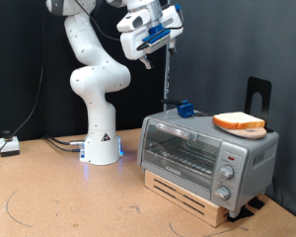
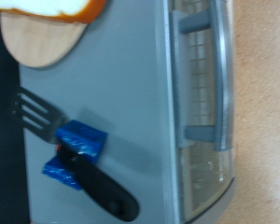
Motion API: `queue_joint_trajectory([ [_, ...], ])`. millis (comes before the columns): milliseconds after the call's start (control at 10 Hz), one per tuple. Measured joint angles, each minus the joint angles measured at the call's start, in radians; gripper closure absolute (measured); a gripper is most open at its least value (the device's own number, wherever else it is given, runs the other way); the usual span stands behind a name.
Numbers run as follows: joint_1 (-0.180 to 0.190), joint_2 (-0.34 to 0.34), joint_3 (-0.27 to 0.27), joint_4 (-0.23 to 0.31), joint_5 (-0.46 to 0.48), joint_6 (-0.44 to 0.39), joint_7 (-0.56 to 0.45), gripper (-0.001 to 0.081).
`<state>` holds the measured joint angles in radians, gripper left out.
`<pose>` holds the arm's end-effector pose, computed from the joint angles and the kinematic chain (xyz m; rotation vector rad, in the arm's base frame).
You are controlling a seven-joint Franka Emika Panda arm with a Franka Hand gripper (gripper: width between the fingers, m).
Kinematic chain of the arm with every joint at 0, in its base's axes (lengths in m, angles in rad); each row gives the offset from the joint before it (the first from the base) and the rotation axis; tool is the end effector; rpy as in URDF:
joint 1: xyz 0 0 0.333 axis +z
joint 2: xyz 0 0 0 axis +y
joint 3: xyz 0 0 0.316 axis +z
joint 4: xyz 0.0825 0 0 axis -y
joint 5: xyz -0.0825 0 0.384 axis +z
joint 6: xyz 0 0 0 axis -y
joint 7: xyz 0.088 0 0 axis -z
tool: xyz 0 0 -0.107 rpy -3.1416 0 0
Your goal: Make a piece of toast with the oven
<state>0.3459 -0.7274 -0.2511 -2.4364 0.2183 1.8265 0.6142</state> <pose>0.3457 0.0353 0.5531 -2.6628 0.6958 0.0728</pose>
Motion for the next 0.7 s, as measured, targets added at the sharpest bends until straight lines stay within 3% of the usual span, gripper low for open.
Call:
queue_joint_trajectory([
  [500,-0.006,0.039,-0.013,-0.031,-0.074,-0.007,-0.056,-0.0001],
  [600,-0.003,0.034,-0.014,-0.040,-0.027,0.055,-0.063,-0.0001],
  [700,0.005,0.020,-0.013,-0.066,0.036,0.181,-0.071,-0.0001],
])
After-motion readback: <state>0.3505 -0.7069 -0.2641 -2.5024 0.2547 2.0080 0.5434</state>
